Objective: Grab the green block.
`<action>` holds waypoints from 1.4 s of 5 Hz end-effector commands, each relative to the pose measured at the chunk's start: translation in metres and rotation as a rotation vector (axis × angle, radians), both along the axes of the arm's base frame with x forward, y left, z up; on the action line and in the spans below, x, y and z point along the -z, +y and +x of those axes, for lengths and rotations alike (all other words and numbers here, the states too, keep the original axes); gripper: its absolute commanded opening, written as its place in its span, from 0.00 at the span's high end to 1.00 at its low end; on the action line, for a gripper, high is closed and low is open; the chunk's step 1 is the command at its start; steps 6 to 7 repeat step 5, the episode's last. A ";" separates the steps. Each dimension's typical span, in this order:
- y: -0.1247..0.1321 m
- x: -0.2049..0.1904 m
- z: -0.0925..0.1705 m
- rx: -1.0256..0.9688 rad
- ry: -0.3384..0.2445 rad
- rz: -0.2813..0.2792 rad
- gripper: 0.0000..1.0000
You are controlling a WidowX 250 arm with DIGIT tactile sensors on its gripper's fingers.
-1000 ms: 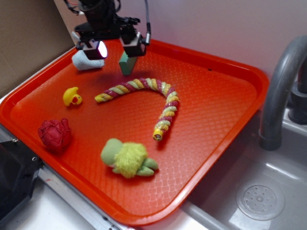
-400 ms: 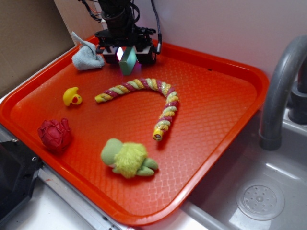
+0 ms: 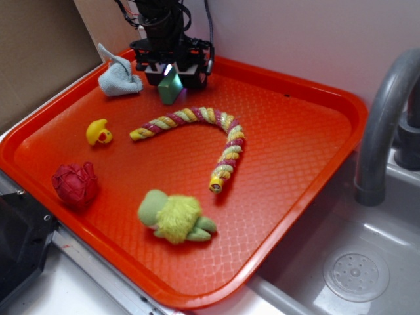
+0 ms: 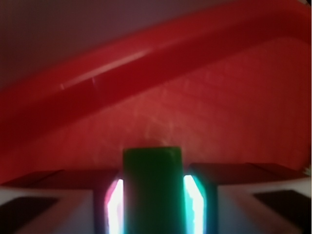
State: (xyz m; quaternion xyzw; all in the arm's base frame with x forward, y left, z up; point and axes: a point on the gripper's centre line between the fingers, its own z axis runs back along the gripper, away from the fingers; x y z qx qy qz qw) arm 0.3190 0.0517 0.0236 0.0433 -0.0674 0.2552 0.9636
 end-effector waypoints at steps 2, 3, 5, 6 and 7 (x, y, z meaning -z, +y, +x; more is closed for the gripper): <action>-0.049 -0.131 -0.063 0.302 0.016 -0.107 1.00; -0.065 -0.163 -0.092 0.380 -0.028 -0.143 1.00; -0.066 -0.172 -0.114 0.437 -0.064 -0.203 1.00; -0.066 -0.172 -0.114 0.437 -0.064 -0.203 1.00; -0.066 -0.172 -0.114 0.437 -0.064 -0.203 1.00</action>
